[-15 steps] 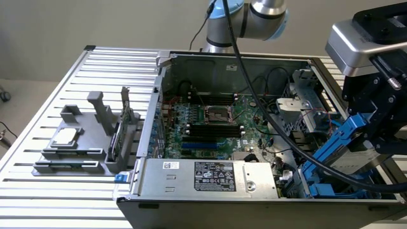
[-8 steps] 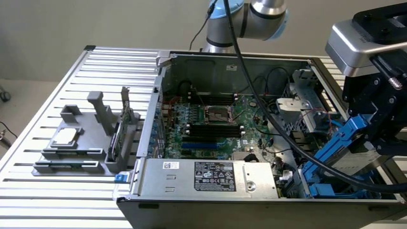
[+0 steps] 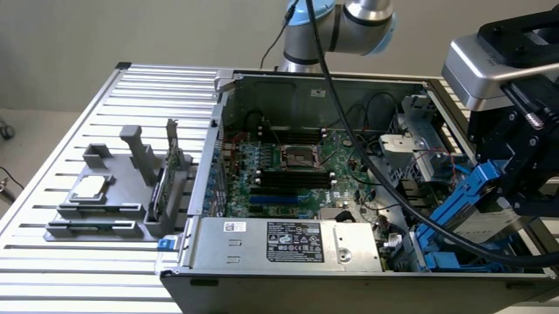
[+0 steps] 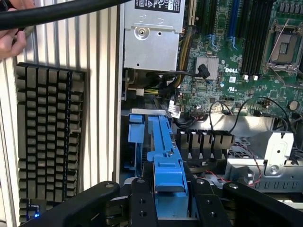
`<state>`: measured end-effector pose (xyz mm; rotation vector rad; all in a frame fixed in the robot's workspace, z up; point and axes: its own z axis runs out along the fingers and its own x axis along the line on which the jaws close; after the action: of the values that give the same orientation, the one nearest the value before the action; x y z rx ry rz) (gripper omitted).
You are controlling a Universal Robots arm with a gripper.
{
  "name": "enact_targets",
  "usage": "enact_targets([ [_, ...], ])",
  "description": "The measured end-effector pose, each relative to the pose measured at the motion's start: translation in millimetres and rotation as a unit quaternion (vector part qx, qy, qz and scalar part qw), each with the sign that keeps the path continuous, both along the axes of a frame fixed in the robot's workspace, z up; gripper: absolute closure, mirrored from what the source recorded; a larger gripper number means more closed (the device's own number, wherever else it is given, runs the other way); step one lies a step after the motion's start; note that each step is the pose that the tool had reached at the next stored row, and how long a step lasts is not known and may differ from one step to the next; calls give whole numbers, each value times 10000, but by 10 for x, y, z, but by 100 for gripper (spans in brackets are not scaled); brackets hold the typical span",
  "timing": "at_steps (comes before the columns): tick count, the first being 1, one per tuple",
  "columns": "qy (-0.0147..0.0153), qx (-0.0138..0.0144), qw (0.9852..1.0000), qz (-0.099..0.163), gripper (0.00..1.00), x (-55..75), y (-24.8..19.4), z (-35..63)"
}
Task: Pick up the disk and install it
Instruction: 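Insert the disk into the insertion slot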
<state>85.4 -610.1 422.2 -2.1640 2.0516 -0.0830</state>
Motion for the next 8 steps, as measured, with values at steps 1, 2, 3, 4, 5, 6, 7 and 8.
enact_targets([
  [1, 0, 0, 10000, 0, 67, 0, 0, -3],
  [2, -1, 0, 10000, 0, 67, 0, 0, -5],
  [3, -1, -1, 10000, 0, 67, 0, 0, -6],
  [4, -1, 0, 10000, 0, 67, 0, -1, -7],
  [5, -1, 0, 10000, 0, 67, -1, -1, -8],
  [6, -1, 1, 10000, 0, 67, -1, -1, -9],
  [7, -1, 1, 10000, 0, 67, -1, -1, -9],
  [8, -1, 1, 10000, 0, 67, -2, -1, -9],
])
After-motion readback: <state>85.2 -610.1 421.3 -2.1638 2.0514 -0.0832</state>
